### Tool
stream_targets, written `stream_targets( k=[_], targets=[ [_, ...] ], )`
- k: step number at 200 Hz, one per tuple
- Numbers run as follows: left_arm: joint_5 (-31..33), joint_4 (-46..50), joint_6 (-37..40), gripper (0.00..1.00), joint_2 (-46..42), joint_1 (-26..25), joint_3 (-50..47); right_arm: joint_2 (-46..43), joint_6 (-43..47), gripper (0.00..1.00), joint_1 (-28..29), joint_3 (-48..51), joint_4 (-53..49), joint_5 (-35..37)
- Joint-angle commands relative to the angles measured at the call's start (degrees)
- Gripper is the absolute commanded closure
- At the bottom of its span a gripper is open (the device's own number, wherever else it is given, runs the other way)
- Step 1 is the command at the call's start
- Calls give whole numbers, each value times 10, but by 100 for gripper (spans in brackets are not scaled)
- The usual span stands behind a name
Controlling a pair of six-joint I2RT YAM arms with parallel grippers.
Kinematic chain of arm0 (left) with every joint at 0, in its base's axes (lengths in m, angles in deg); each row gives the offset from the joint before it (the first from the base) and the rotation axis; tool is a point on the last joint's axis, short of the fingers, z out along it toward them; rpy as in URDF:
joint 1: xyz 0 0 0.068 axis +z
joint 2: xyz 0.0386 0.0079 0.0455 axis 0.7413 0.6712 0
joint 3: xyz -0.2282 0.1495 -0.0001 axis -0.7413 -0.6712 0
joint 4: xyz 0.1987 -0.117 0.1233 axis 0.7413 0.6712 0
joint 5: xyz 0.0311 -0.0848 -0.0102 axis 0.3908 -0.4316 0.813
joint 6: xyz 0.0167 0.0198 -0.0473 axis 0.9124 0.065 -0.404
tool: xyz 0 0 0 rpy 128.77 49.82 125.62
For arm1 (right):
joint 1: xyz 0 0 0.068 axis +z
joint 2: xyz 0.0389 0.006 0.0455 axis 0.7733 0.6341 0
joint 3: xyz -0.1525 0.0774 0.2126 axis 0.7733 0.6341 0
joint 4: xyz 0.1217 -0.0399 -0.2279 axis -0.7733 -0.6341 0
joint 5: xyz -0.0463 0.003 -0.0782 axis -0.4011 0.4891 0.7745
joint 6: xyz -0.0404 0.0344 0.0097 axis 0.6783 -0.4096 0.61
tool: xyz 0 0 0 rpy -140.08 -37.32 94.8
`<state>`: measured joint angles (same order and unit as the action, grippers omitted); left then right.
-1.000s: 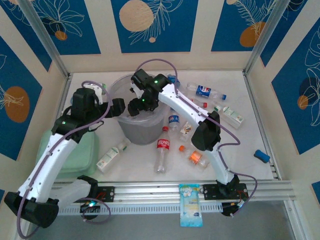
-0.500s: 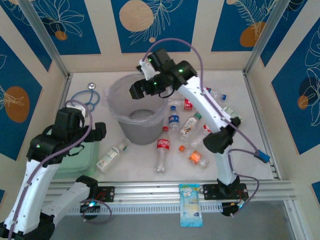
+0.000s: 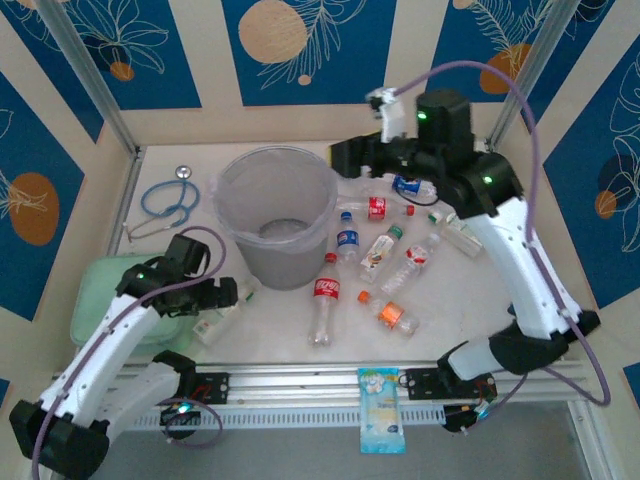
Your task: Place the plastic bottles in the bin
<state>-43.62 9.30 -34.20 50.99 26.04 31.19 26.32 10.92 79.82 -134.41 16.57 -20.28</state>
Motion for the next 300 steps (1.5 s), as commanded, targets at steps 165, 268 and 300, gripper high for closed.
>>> stream_targets(
  k=[165, 268, 300],
  targets=[
    [-4, -140, -74, 9, 102, -56, -108, -202, -73, 21, -234, 279, -4, -90],
    [58, -119, -103, 44, 49, -59, -112, -204, -96, 21, -233, 306, 19, -122],
    [84, -96, -134, 53, -16, -58, -95, -190, -127, 25, -216, 328, 65, -191]
  ],
)
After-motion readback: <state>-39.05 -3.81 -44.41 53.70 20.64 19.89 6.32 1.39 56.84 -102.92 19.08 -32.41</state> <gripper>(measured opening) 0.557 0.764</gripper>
